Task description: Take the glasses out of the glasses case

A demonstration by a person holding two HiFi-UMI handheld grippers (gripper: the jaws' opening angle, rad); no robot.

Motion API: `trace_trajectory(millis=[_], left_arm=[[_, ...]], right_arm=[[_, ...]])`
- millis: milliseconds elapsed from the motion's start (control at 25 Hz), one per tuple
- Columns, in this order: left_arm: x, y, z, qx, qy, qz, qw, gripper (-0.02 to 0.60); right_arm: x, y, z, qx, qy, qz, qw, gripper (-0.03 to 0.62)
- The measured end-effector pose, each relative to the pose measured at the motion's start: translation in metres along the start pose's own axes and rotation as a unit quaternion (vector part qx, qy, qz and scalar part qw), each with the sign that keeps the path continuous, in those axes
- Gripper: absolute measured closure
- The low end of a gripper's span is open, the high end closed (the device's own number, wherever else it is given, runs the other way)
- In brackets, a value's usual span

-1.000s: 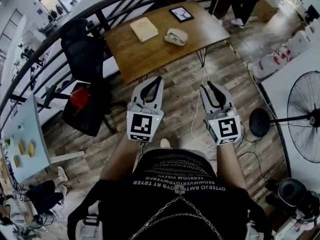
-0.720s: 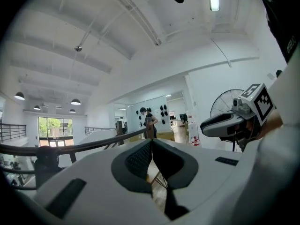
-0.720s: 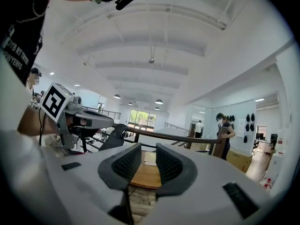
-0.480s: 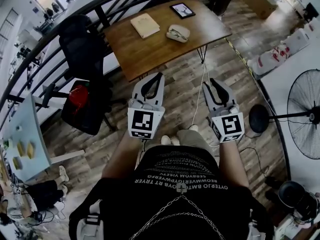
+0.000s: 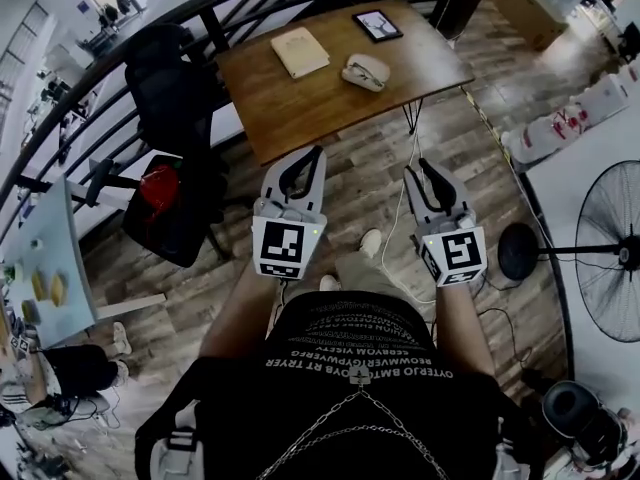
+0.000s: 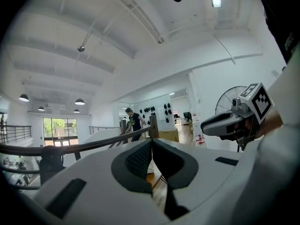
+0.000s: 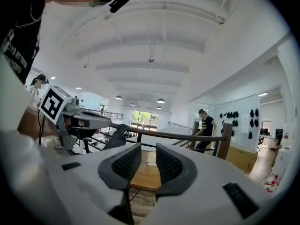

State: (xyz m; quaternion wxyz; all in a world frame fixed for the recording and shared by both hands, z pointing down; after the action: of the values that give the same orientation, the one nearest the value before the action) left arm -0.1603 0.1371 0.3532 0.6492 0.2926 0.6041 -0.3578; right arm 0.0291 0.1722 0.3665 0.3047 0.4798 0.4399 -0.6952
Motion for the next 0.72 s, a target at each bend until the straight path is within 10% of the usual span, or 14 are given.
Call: trace_trajectory(millis=[720], left_arm=[[0.002,-0.018,0.084,0.017,-0.015,-0.004,0.9997,0.552]], right_arm=[[-0.015,0.059,0.069,0.029,0.002,0.006,1.0,0.49]])
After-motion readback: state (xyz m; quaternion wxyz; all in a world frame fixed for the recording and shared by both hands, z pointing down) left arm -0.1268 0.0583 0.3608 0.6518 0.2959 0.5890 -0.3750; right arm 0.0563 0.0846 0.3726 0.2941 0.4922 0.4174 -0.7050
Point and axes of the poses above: the fingertips, and each gripper's own axes: z forward along the fingers, y to its right, x out of its top, the point moved 4 cm from there along -z, backward along the fingers, and after that the axes turned 10 degrees about -z, right-handed, at the moved point
